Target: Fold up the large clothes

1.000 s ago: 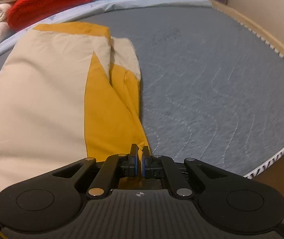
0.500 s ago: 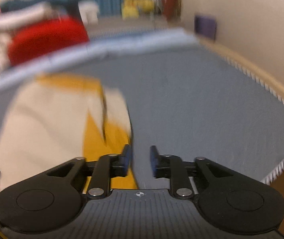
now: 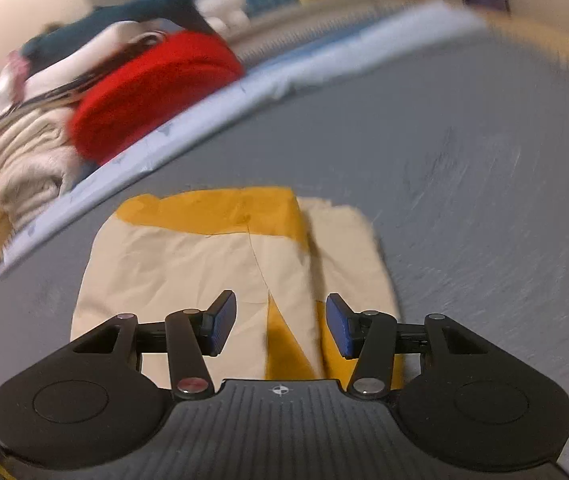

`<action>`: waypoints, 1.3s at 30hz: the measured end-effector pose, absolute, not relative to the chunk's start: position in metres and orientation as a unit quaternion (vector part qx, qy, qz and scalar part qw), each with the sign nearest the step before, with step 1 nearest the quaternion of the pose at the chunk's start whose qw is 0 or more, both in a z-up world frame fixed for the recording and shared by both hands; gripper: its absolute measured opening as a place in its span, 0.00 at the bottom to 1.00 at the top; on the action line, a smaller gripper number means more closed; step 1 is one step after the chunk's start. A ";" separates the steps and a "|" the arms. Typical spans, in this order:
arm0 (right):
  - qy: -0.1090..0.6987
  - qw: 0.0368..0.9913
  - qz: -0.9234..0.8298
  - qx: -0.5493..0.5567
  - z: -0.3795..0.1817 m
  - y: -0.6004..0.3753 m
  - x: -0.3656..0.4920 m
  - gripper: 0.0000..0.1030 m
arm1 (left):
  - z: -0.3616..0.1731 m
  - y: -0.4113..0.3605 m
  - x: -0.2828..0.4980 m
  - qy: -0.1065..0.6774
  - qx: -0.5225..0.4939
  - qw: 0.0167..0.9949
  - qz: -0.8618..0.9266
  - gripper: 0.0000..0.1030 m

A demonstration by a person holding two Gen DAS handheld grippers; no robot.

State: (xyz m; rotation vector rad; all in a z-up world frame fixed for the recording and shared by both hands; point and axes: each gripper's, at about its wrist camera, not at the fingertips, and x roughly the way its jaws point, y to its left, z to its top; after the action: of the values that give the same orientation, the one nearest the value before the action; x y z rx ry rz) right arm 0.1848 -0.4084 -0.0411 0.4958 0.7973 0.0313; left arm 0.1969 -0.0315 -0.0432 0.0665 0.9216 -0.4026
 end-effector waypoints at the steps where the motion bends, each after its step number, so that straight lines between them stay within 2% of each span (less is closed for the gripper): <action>1: 0.386 0.889 0.013 0.245 -0.046 -0.407 0.193 0.50 | -0.044 -0.036 0.199 0.436 0.039 0.878 -0.193 0.60; 9: 0.409 0.865 0.006 0.291 -0.078 -0.404 0.242 0.50 | -0.055 -0.066 0.239 0.406 0.070 0.889 -0.198 0.61; 10: 0.406 0.867 0.010 0.290 -0.078 -0.403 0.247 0.39 | -0.055 -0.069 0.247 0.403 0.068 0.891 -0.198 0.63; 11: 0.402 0.867 0.016 0.294 -0.078 -0.405 0.250 0.14 | -0.055 -0.071 0.255 0.400 0.066 0.893 -0.198 0.63; 12: 0.397 0.868 0.018 0.297 -0.077 -0.406 0.252 0.03 | -0.056 -0.074 0.264 0.395 0.067 0.895 -0.197 0.63; 17: 0.322 0.908 -0.024 0.268 -0.041 -0.402 0.240 0.01 | -0.065 -0.081 0.314 0.383 0.050 0.902 -0.194 0.63; 21: 0.391 0.890 -0.068 0.224 -0.067 -0.397 0.254 0.01 | -0.071 -0.085 0.347 0.368 0.036 0.909 -0.193 0.63; 27: 0.428 0.876 -0.133 0.176 -0.091 -0.390 0.259 0.00 | -0.088 -0.087 0.387 0.371 0.039 0.910 -0.180 0.64; 30: 0.449 0.851 -0.169 0.213 -0.104 -0.405 0.259 0.00 | -0.091 -0.084 0.403 0.386 0.022 0.904 -0.182 0.65; 32: 0.418 0.862 -0.178 0.225 -0.091 -0.410 0.252 0.03 | -0.080 -0.082 0.404 0.377 0.022 0.909 -0.175 0.65; 36: 0.332 0.910 -0.130 0.213 -0.041 -0.402 0.229 0.03 | -0.034 -0.071 0.386 0.336 0.011 0.924 -0.181 0.65; 38: 0.319 0.921 -0.075 0.212 -0.021 -0.395 0.213 0.16 | -0.012 -0.060 0.371 0.325 0.011 0.926 -0.192 0.65; 39: 0.319 0.923 -0.047 0.209 -0.013 -0.391 0.204 0.18 | -0.001 -0.052 0.363 0.330 0.006 0.923 -0.197 0.65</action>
State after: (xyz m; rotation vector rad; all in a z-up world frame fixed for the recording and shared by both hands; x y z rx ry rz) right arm 0.2045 -0.3906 -0.0132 0.4282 0.6542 -0.0956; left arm 0.3631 -0.0521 -0.0011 0.0120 0.6766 -0.4045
